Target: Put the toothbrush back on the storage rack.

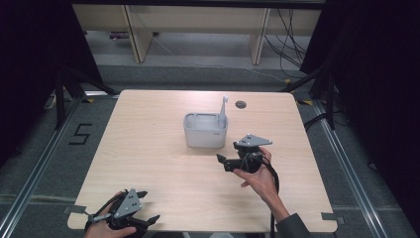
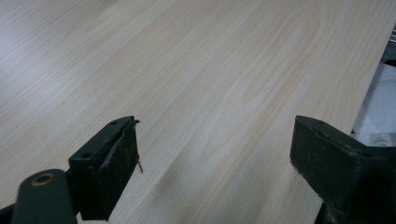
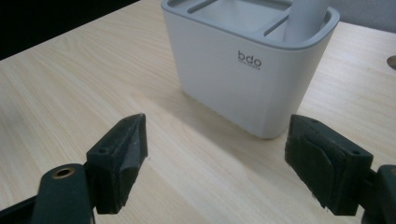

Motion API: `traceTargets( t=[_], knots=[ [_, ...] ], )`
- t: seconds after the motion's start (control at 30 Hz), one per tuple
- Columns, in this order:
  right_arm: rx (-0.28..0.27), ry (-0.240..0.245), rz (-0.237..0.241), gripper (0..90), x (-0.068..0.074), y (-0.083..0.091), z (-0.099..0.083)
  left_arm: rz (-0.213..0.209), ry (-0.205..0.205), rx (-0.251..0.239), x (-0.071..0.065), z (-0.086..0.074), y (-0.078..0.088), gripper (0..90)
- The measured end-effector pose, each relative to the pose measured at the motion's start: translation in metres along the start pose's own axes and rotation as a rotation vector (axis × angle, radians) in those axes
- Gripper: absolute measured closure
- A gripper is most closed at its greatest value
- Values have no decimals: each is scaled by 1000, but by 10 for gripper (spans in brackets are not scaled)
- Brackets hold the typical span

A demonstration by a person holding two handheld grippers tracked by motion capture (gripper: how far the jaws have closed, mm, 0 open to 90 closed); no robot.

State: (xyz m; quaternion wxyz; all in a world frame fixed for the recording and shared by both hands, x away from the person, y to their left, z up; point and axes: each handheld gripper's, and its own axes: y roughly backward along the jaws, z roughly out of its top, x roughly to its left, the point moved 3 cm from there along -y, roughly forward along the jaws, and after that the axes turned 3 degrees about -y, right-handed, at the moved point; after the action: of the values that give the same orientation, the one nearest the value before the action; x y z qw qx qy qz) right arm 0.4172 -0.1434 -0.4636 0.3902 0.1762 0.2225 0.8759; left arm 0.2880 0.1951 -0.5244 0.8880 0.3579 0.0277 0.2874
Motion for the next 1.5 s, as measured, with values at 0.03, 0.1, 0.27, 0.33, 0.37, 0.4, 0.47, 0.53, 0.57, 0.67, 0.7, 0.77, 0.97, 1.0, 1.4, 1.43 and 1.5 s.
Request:
traceTargets(
  t=[0.03, 0.1, 0.27, 0.33, 0.37, 0.4, 0.47, 0.53, 0.57, 0.67, 0.7, 0.77, 0.97, 1.0, 1.4, 1.43, 1.5],
  knots=[
    [0, 0, 0, 219, 0, 0, 0, -3, 1, 2, 0, 0, 0, 147],
    [-6, -2, 13, 219, 0, -1, -2, -4, 2, 1, 0, 0, 0, 148],
    [-1, 24, 0, 219, 1, 0, -6, -1, -1, 2, 0, 0, 0, 148],
    [10, 10, 5, 219, 2, 0, -8, -6, 21, -17, -2, 1, -1, 148],
    [0, 18, 13, 219, 2, -1, -9, -7, 19, -16, -2, 1, -1, 147],
    [7, -1, 16, 219, 4, -1, -10, -1, -2, 3, 0, 0, 0, 148],
    [11, 12, 10, 218, 4, 0, -11, -4, 6, -2, 0, 0, 0, 147],
    [19, 6, 13, 217, 6, 0, -13, -5, 22, -17, -2, 1, -1, 148],
    [10, 18, 14, 217, 6, 0, -13, -5, 21, -16, -2, 1, -1, 148],
    [25, 9, 22, 217, 9, 0, -16, 1, -7, 7, 1, 0, 1, 147],
    [22, 29, 13, 217, 8, 0, -17, 8, -4, 2, 1, 0, 1, 147],
    [30, 21, 28, 217, 9, 0, -19, 7, -6, 4, 1, 0, 1, 147],
    [40, -2, 39, 215, 14, 2, -25, 14, -8, 1, 0, 0, 0, 147],
    [48, 6, 35, 215, 14, 2, -26, 16, -8, 3, 1, 0, 0, 148],
    [55, 16, 29, 206, 15, 9, -35, 17, -7, 1, 1, 0, 1, 148],
    [52, -14, 42, 201, 17, 9, -37, 11, 3, -11, 0, 1, 1, 148],
    [46, 20, 25, 197, 16, 10, -38, 3, 4, -5, 0, 1, 1, 147]
  ],
)
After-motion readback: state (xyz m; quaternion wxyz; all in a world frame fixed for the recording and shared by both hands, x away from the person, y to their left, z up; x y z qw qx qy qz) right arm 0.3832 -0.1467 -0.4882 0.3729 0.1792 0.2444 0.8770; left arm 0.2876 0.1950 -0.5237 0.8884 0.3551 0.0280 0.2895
